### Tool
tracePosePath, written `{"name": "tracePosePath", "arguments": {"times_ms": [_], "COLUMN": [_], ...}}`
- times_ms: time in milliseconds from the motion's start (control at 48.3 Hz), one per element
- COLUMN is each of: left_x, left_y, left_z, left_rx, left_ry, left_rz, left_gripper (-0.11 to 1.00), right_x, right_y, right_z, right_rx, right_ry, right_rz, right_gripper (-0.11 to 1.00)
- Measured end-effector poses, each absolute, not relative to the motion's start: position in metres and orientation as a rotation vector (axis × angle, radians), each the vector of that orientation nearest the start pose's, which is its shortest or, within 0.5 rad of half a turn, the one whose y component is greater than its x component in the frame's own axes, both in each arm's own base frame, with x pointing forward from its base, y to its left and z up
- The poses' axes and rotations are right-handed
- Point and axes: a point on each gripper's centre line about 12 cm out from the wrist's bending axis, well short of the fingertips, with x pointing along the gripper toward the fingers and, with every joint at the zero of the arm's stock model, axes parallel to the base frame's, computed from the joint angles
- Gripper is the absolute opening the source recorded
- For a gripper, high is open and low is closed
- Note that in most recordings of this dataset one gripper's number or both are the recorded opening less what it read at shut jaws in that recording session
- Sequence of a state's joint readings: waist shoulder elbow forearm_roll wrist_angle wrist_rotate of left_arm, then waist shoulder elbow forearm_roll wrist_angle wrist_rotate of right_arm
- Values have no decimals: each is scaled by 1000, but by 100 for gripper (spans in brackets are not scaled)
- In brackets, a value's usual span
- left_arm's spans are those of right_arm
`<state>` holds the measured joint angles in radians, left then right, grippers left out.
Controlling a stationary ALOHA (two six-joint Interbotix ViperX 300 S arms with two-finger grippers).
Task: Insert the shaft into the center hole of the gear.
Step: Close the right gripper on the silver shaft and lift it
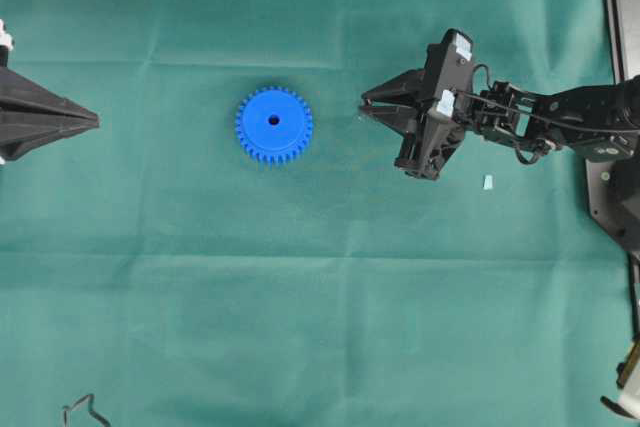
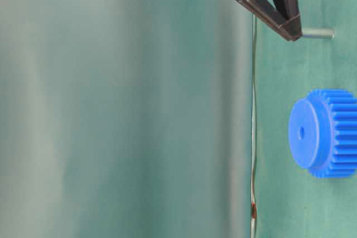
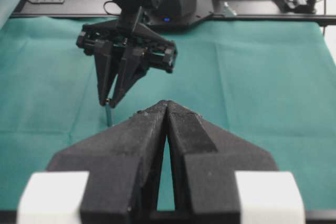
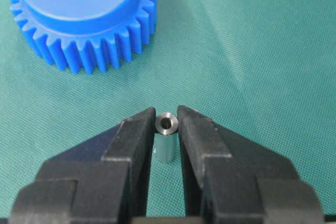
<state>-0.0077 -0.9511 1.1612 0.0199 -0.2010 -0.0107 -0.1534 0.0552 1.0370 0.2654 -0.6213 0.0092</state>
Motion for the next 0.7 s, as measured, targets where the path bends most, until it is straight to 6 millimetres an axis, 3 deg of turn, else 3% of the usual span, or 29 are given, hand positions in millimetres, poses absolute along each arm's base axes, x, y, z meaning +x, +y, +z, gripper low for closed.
{"name": "tracePosePath", "arguments": {"times_ms": [352,703], "left_x": [202,202], "left_y": [-2,-2], "left_z": [286,286], "left_rx": [6,-2], "left_ry": [11,11], "left_rz": [-12,-13], "left_gripper": [0,0], "right_x": [310,306], "right_y": [-66,-61], "right_z": [107,156], "right_rx": [220,225], "right_ry": [452,403], "right_rz": [-350,-309], "right_gripper": [17,17]}}
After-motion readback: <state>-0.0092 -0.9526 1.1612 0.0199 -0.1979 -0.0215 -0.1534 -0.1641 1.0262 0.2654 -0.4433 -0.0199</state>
